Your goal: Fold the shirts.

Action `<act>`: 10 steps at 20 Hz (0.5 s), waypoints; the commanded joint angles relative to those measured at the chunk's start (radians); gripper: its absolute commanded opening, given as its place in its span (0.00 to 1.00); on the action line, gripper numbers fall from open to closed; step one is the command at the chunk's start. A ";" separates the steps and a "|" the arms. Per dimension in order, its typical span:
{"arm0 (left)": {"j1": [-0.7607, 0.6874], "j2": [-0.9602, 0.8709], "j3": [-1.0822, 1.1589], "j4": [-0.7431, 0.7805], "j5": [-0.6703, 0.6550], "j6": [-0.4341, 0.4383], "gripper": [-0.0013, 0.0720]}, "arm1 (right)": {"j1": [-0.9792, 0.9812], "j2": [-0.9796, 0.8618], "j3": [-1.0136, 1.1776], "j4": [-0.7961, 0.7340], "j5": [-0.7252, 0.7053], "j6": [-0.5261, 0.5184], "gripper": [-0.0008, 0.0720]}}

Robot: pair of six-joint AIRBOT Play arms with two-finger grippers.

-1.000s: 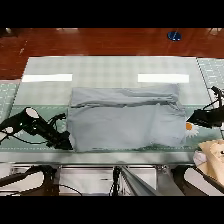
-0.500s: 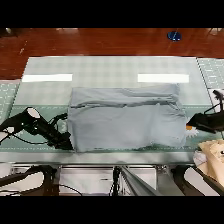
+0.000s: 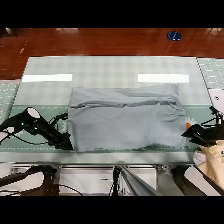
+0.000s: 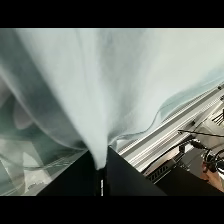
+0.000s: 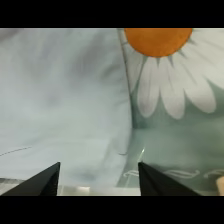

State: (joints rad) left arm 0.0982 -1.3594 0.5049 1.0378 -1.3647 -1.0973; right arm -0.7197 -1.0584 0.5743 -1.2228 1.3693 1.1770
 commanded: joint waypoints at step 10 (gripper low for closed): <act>0.003 0.000 0.000 0.001 0.021 0.005 0.05 | -0.015 0.000 -0.157 0.055 -0.136 -0.015 0.14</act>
State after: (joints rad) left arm 0.0998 -1.3594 0.5049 1.0382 -1.3647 -1.0927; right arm -0.7341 -1.0588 0.4305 -1.1954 1.2846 1.1671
